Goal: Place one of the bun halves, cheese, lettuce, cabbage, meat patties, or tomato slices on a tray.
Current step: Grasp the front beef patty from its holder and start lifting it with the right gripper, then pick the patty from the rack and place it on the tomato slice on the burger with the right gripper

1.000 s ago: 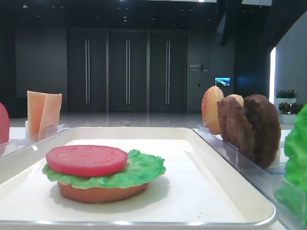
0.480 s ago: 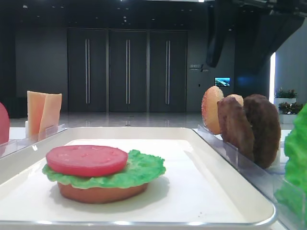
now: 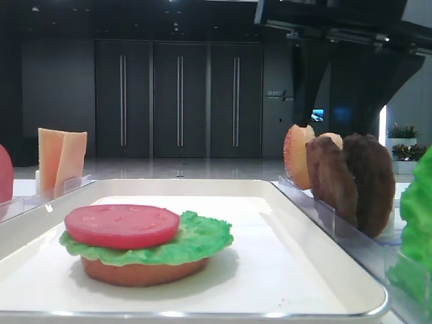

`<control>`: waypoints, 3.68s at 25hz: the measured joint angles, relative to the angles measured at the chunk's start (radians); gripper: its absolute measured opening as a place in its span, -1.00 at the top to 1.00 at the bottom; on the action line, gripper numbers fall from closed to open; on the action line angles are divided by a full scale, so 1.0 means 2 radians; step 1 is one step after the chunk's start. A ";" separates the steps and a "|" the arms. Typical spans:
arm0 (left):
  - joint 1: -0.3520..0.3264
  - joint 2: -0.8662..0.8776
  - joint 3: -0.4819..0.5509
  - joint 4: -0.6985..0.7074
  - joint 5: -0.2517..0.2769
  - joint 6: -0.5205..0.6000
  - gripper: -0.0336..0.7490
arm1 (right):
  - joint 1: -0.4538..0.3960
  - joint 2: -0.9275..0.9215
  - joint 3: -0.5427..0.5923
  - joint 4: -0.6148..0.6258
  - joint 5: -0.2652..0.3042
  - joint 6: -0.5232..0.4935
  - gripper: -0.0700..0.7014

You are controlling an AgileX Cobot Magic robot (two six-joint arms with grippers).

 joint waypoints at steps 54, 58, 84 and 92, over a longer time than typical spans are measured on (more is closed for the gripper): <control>0.000 0.000 0.000 0.000 0.000 0.000 0.93 | -0.017 0.052 0.002 0.007 -0.039 -0.027 -0.23; 0.000 0.000 0.000 0.000 0.000 0.000 0.93 | -0.017 0.052 0.002 0.009 -0.041 -0.029 -0.23; 0.000 0.000 0.000 0.000 0.000 0.000 0.93 | 0.000 0.044 0.007 -0.017 -0.026 -0.025 0.51; 0.000 0.000 0.000 0.000 0.000 0.000 0.93 | 0.015 -0.016 0.007 -0.010 0.013 -0.005 0.53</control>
